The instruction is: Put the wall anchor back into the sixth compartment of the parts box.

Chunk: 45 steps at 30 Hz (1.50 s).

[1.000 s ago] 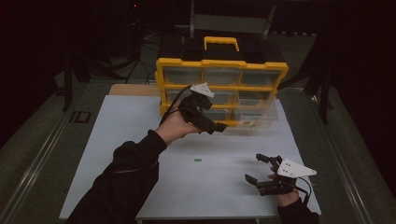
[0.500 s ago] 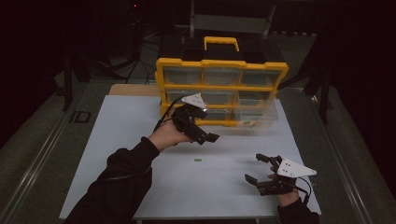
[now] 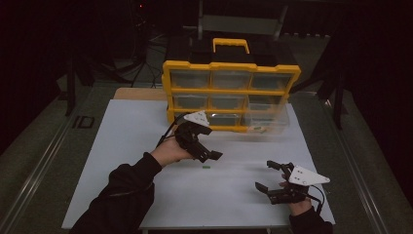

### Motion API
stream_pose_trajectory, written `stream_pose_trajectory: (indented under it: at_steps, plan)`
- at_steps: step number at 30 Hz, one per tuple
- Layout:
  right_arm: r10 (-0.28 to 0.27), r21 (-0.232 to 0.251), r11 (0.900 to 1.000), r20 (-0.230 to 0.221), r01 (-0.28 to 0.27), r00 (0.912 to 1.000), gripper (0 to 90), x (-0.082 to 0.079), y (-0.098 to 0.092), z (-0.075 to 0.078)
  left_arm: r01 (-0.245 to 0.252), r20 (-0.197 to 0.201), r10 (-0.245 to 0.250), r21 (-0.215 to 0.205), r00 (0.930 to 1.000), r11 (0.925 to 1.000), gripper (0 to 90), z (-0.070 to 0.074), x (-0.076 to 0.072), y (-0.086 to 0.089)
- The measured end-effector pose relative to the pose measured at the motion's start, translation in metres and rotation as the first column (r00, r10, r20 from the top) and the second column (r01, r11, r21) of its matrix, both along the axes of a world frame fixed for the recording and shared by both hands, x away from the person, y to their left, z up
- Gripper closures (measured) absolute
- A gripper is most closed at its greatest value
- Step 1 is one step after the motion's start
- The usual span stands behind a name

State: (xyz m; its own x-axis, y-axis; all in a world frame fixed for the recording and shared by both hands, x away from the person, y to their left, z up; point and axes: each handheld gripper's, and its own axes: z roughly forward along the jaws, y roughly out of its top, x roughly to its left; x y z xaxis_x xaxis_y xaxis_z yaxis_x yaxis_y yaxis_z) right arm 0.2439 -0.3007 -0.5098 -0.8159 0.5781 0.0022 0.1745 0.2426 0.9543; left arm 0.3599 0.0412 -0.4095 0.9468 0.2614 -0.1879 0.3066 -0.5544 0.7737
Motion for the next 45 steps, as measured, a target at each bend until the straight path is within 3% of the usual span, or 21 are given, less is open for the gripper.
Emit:
stream_pose_trajectory:
  at_steps: [8,17,29,39,45]
  plan:
    - [0.000,-0.002,1.000,-0.002,0.000,1.0000,12.7,0.000,0.000,0.000,0.015,0.004,-0.015,-0.018,0.9999,0.9997,0.0,-0.019,-0.002,0.006]
    - [0.001,-0.001,1.000,0.000,-0.001,1.0000,12.7,0.000,0.000,0.000,0.024,0.003,-0.024,0.006,0.9997,0.9997,0.0,-0.044,-0.004,0.007]
    - [0.003,-0.005,1.000,-0.003,-0.003,1.0000,12.7,0.000,0.001,-0.001,-0.004,-0.019,0.005,0.054,0.9998,0.9985,0.2,-0.080,0.000,0.011]
    - [0.004,-0.005,1.000,-0.005,-0.004,1.0000,12.7,0.000,0.002,-0.001,0.001,0.023,-0.003,0.065,0.9997,0.9979,10.1,-0.095,-0.001,0.011]
    - [0.005,-0.005,1.000,-0.004,-0.005,1.0000,12.7,0.000,0.001,-0.001,0.006,0.017,-0.007,0.075,0.9998,0.9972,18.9,-0.101,0.001,0.013]
